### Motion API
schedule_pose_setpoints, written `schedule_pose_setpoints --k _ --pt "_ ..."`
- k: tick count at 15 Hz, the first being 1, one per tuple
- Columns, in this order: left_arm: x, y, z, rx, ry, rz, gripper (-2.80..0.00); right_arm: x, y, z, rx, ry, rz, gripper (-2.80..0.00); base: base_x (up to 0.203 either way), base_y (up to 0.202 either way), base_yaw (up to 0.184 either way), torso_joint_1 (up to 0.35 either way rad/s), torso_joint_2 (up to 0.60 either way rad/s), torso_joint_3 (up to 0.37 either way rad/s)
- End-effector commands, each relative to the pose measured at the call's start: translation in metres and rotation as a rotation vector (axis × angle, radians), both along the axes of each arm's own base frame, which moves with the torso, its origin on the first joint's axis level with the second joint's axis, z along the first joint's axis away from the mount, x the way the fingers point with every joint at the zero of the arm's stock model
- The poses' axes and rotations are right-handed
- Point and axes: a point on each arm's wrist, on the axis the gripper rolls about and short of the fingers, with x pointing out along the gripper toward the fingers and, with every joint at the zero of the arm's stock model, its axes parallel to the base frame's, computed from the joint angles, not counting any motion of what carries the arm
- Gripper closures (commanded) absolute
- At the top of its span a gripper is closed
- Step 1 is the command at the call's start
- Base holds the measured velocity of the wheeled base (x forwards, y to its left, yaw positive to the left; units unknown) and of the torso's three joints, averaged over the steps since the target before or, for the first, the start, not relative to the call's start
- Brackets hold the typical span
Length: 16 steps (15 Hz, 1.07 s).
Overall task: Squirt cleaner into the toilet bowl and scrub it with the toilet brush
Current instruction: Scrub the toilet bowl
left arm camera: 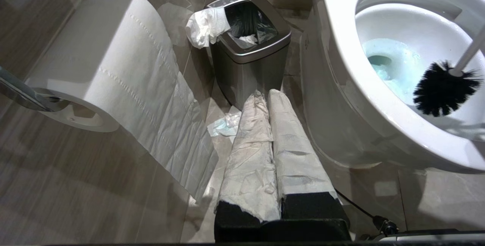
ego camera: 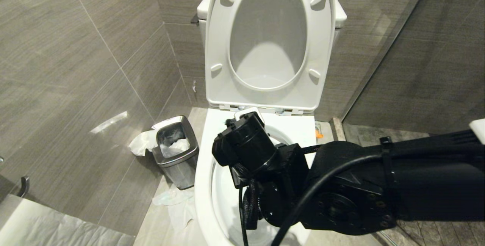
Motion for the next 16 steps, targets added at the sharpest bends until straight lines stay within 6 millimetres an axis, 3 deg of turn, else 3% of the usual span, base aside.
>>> schedule_pose_setpoints --k 1,4,10,16 --pt "0.0 0.0 0.0 0.0 0.001 0.0 0.0 -0.012 -0.019 0.015 0.021 -0.013 -0.005 0.0 0.0 0.0 0.0 0.0 0.0 0.0" --pt "0.0 0.0 0.0 -0.001 0.002 0.0 0.0 -0.018 -0.041 0.012 0.021 -0.012 -0.024 0.0 0.0 0.0 0.0 0.0 0.0 0.0" --pt "0.0 0.0 0.0 0.0 0.001 0.0 0.0 0.019 -0.065 0.011 0.048 -0.044 -0.145 0.0 0.0 0.0 0.0 0.0 0.0 0.0" --pt "0.0 0.0 0.0 0.0 0.001 0.0 0.0 0.061 -0.058 0.004 0.065 -0.121 -0.188 0.0 0.0 0.0 0.0 0.0 0.0 0.0"
